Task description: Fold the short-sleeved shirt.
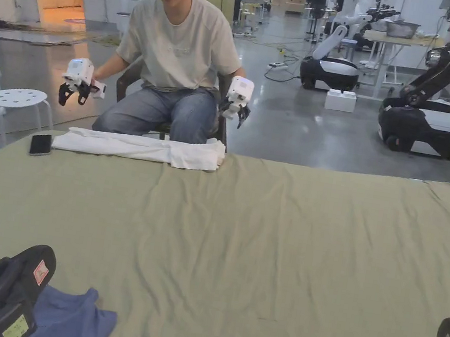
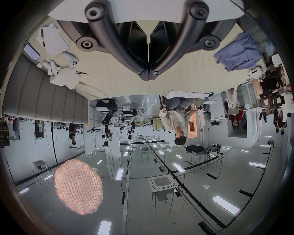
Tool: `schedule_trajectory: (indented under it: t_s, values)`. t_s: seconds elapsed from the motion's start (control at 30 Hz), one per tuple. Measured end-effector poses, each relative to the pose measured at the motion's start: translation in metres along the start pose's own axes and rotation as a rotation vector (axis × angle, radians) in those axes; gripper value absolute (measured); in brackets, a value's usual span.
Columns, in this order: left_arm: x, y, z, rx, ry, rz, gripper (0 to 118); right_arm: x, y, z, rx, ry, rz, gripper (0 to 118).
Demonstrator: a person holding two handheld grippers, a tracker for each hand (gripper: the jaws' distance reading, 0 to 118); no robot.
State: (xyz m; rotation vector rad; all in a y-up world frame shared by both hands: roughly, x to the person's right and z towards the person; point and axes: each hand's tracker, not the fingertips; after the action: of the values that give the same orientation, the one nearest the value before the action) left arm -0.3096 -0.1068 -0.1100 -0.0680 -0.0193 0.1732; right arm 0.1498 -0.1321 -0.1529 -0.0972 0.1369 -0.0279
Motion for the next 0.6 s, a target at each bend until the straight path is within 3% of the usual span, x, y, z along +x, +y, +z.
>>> schedule_trajectory:
  t_s: [0.03,0.1,0.17,0.23,0.3,0.6]
  values:
    - [-0.008,-0.001,0.001,-0.004,0.017,0.015,2,-0.002,-0.001,-0.002,-0.006,0.007,-0.006,0]
    - [-0.03,-0.002,0.0,-0.058,0.055,0.013,21,-0.004,-0.004,-0.006,-0.018,0.025,-0.016,0]
    - [-0.059,-0.005,-0.005,-0.123,0.09,0.004,66,-0.009,-0.008,-0.01,-0.033,0.047,-0.018,0]
    - [-0.09,-0.015,-0.016,-0.211,0.155,0.012,95,-0.015,-0.012,-0.014,-0.051,0.06,-0.014,0]
    - [-0.124,-0.031,-0.032,-0.31,0.184,0.03,102,-0.021,-0.018,-0.019,-0.076,0.08,-0.01,0]
    - [-0.208,-0.143,-0.144,-0.674,0.202,0.139,103,-0.043,-0.042,-0.034,-0.21,0.106,0.065,0]
